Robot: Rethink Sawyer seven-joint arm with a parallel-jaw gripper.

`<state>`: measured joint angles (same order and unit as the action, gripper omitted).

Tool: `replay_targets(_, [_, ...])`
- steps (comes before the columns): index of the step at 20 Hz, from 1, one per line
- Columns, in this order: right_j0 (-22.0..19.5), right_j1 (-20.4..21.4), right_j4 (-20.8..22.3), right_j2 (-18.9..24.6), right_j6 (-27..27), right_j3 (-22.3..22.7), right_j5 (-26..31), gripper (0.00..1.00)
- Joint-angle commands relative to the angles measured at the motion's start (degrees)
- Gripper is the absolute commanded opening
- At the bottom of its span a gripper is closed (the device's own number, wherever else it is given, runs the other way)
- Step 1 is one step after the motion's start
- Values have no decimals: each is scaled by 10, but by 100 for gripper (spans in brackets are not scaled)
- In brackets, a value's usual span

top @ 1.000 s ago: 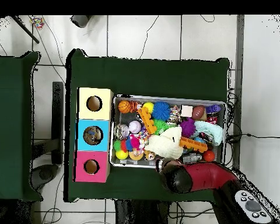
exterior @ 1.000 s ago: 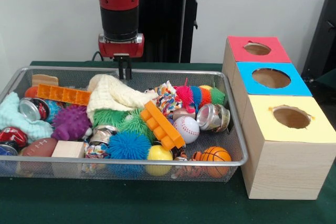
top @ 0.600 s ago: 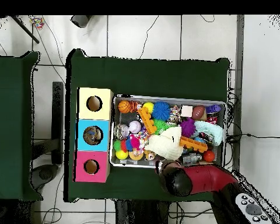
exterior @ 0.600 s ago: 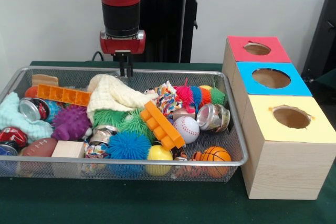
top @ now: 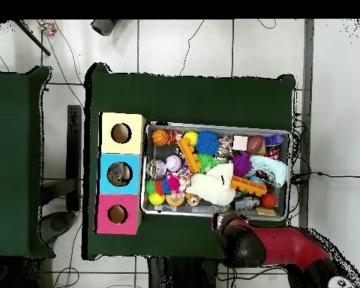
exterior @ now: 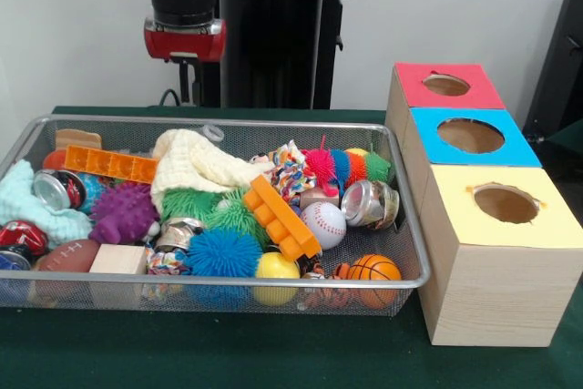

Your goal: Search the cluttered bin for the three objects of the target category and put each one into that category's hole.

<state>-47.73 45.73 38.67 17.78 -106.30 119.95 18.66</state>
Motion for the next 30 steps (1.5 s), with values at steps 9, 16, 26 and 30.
replay_targets(9, [-47, 55, -16, 89, 72, 23, 89, 100])
replay_targets(16, [-31, 58, -16, 82, 46, 18, 82, 100])
replay_targets(26, [24, 30, 2, 46, -1, -1, 63, 100])
replay_targets(30, [54, 15, 8, 29, -20, -10, 52, 100])
